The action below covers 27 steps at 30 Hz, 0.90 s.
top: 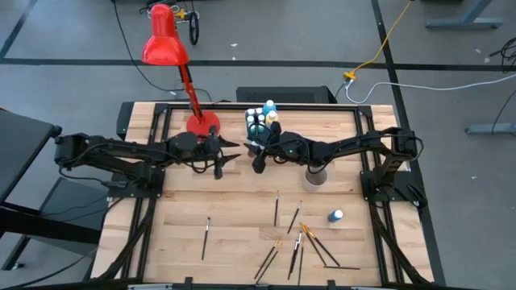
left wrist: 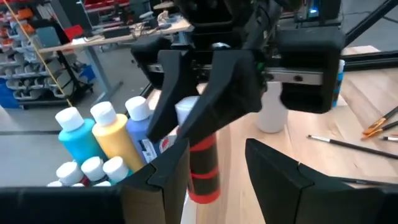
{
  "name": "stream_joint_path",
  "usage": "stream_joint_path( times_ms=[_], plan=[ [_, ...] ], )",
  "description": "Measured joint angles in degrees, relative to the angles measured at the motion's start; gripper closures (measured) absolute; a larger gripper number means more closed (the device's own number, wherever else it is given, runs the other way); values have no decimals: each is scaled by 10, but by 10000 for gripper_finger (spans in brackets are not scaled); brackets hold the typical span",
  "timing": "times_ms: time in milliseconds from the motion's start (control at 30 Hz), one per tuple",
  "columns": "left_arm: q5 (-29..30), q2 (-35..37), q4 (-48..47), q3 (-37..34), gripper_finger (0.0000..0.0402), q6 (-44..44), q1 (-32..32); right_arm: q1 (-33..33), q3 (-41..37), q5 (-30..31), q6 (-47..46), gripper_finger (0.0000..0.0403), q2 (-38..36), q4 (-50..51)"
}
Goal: Pick & Place Paint Supplies
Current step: Put the small red paint bottle into the white bin
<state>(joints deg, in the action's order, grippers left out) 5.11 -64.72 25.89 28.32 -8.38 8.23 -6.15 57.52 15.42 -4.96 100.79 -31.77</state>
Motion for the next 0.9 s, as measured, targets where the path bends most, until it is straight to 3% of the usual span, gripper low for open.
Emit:
stream_joint_path(
  times_ms=[200, 367, 600, 767, 900],
  plan=[
    [-7, -91, 35, 0, 234, 32, 2, 2, 0, -22, -1, 300, 0, -28],
    [26, -161, 95, 16, 234, 37, 6, 8, 0, -38, 4, 290, 0, -27],
    [-14, -172, 62, 56, 234, 51, 8, 10, 0, -37, 11, 304, -1, -14],
    [-20, -173, 63, 74, 234, 47, 13, 10, 1, -45, 11, 285, -2, -35],
    [-35, -173, 59, 82, 233, 57, 13, 10, 2, -51, 11, 300, -3, -34]
  ],
)
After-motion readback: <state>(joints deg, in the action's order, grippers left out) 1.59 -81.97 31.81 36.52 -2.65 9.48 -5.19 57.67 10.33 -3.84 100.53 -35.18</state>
